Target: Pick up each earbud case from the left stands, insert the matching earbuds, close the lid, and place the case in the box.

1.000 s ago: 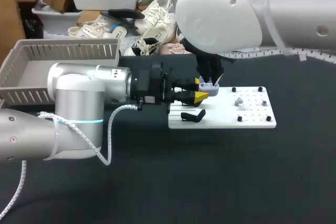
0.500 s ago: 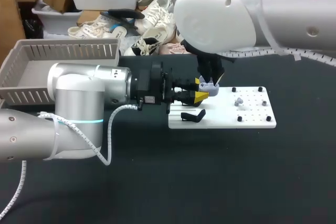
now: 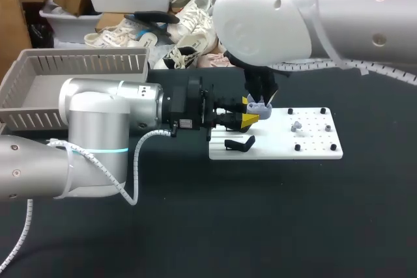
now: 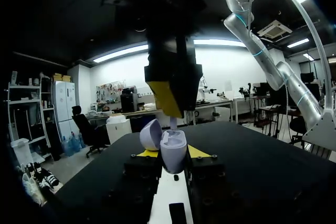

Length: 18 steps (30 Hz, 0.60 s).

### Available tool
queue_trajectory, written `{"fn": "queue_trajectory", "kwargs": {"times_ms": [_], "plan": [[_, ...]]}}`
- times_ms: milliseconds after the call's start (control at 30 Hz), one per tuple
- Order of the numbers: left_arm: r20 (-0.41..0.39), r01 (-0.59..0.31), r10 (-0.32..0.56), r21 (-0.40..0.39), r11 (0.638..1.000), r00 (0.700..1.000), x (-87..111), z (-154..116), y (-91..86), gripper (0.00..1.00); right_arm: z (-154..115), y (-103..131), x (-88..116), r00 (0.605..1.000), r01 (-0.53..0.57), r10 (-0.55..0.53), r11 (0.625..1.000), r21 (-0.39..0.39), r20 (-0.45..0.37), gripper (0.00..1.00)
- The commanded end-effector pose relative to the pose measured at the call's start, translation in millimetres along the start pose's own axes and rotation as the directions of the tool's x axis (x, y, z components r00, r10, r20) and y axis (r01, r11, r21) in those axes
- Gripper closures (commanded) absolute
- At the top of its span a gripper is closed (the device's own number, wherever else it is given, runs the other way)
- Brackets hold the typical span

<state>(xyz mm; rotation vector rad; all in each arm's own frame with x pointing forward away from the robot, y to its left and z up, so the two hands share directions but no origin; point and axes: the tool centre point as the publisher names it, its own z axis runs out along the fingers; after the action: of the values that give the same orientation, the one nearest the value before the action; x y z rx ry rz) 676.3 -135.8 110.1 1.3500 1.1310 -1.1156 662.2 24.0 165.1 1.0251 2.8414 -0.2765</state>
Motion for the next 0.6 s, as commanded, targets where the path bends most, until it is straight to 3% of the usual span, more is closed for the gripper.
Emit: {"fn": "queue_trajectory", "kwargs": {"times_ms": [33,600], "plan": [[0.001,-0.001,0.001,-0.003,1.000,1.000,0.2,0.2,-0.6,1.00,1.0,3.1,-0.7,1.000,-0.003,0.003,1.000,0.003,0.003,1.00],[0.001,-0.001,0.001,-0.003,1.000,1.000,0.2,0.2,-0.6,1.00,7.8,6.1,-3.7,1.000,-0.001,0.001,1.000,0.017,0.007,1.00]]}}
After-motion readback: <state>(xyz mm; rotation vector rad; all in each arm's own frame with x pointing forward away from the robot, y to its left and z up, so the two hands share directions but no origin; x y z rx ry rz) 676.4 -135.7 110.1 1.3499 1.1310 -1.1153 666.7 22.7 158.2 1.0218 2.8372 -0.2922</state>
